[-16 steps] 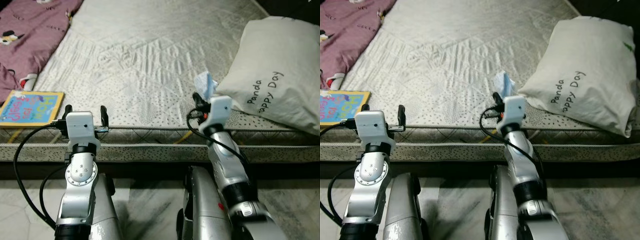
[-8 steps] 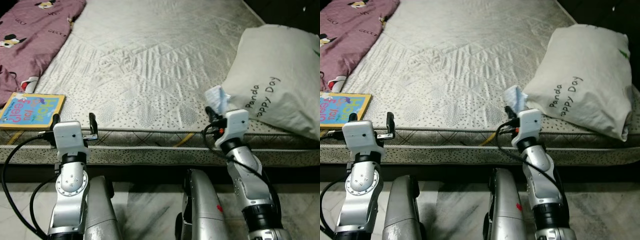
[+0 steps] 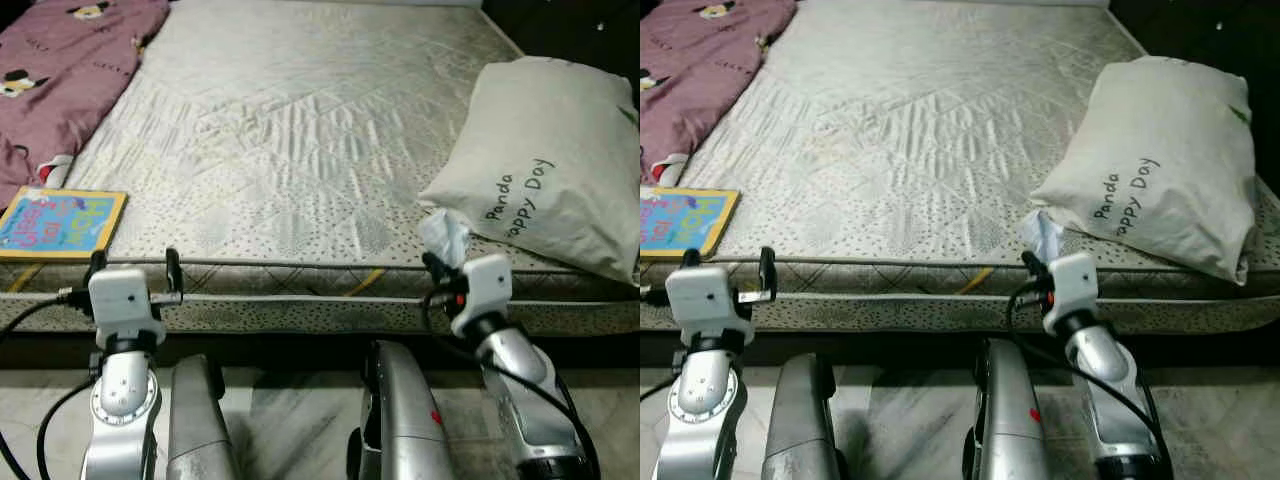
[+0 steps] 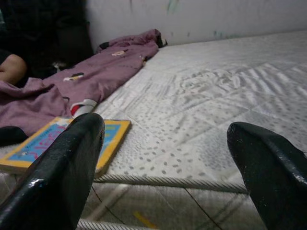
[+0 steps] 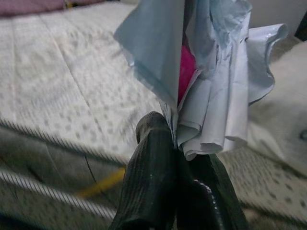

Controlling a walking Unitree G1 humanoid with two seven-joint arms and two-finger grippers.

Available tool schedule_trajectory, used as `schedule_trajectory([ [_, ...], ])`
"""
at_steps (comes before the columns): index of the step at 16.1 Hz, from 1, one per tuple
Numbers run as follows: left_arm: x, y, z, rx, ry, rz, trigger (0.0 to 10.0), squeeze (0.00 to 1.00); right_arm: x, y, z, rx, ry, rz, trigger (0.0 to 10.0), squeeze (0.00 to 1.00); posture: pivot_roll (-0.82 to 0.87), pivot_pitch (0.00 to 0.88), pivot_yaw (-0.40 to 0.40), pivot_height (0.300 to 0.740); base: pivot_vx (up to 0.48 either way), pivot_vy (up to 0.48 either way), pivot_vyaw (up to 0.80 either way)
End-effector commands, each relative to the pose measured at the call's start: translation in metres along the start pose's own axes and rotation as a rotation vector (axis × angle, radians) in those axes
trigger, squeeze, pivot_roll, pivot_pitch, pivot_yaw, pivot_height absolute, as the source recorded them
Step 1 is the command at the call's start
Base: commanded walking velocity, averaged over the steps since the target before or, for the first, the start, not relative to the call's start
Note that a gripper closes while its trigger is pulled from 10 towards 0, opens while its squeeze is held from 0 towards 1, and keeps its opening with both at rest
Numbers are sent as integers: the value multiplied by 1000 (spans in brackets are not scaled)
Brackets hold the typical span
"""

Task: Clean up the room

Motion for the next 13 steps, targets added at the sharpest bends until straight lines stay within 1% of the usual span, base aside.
schedule_trajectory([
  [1,-1,-6,4,5,-12,-24,10000,0,7,3,16,22,-45,-6,10000,0,19,0,-44,496,0,0,0],
  [3,-1,-8,5,3,-13,-32,10000,0,14,11,35,83,-102,-16,10000,0,20,0,-42,496,0,0,0],
  [5,1,-9,5,-4,-13,-35,10000,0,17,11,44,99,-124,-26,10000,0,15,0,-42,501,0,0,0],
  [6,2,-11,6,-9,-12,-39,10000,0,17,10,46,102,-122,-28,10000,0,13,0,-43,510,0,0,0],
  [7,2,-13,6,-12,-12,-42,10000,0,18,8,48,98,-120,-30,10000,0,11,0,-44,519,0,0,0],
  [9,2,-15,5,-19,-12,-46,10000,0,20,4,48,88,-112,-45,10000,0,8,0,-47,554,0,0,0],
  [13,3,-17,5,-23,-10,-48,10000,0,23,3,46,84,-95,-54,10000,0,9,0,-49,598,0,0,0],
])
Point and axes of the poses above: a point about 5 cm out from each wrist's last joint towards the gripper, its own x axis pointing out of the wrist towards the gripper, its own z axis along the axis of the wrist's last joint, y = z × x, the point moved 5 cm from there along x, pointing out of the wrist towards the gripper, and after that the axes turned 11 degrees about -x, right-handed, at the moved point
